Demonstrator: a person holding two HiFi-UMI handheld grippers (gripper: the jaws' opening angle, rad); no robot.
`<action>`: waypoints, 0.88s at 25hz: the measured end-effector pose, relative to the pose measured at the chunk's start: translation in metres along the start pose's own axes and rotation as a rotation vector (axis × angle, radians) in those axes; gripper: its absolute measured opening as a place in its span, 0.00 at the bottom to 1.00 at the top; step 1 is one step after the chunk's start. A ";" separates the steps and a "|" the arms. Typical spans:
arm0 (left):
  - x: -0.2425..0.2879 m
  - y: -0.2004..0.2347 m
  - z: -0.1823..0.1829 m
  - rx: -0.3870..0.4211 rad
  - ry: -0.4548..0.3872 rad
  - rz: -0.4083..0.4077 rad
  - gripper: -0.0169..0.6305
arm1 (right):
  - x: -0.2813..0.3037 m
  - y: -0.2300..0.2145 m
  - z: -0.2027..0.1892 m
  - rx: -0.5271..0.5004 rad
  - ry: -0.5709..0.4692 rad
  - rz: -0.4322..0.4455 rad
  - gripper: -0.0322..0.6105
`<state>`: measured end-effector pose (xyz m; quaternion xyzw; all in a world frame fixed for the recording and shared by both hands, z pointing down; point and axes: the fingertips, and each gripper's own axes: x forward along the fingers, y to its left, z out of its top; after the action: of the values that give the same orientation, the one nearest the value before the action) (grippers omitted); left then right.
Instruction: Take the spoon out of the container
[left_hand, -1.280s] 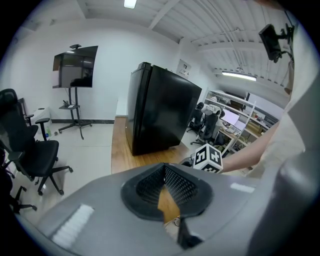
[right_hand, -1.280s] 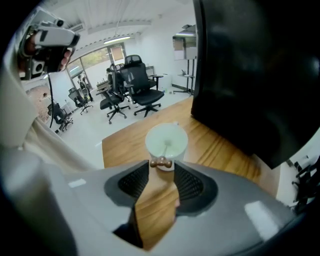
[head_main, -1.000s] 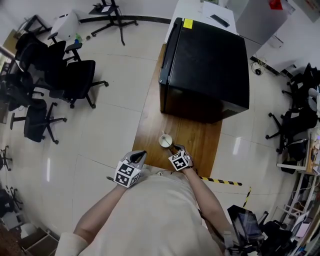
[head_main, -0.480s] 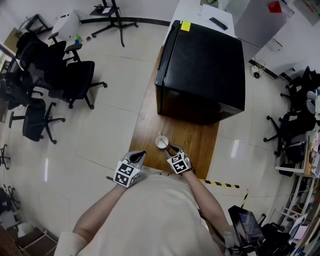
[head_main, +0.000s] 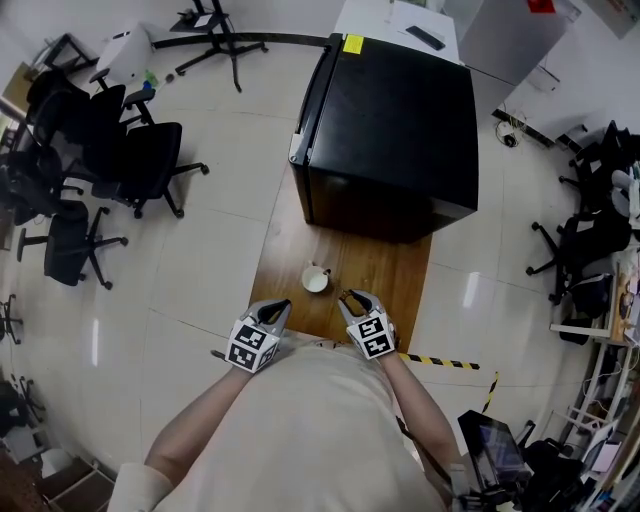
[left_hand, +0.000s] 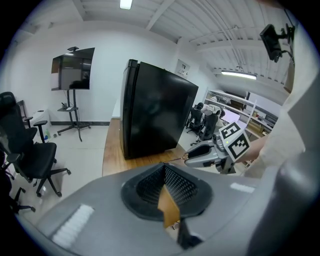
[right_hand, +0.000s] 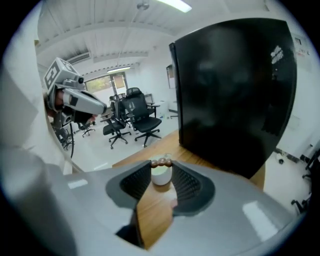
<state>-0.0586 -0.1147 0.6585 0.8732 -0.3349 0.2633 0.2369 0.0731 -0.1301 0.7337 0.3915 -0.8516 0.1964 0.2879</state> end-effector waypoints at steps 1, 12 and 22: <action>0.001 -0.002 -0.001 0.002 0.002 0.000 0.03 | -0.002 -0.005 -0.004 0.004 -0.001 -0.012 0.25; -0.001 -0.010 -0.006 0.012 0.033 0.014 0.03 | 0.022 -0.056 -0.076 0.090 0.100 -0.123 0.25; -0.004 -0.009 -0.007 0.012 0.043 0.030 0.03 | 0.039 -0.073 -0.131 0.109 0.165 -0.212 0.25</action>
<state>-0.0570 -0.1030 0.6594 0.8636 -0.3411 0.2876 0.2349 0.1533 -0.1230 0.8662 0.4769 -0.7669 0.2425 0.3544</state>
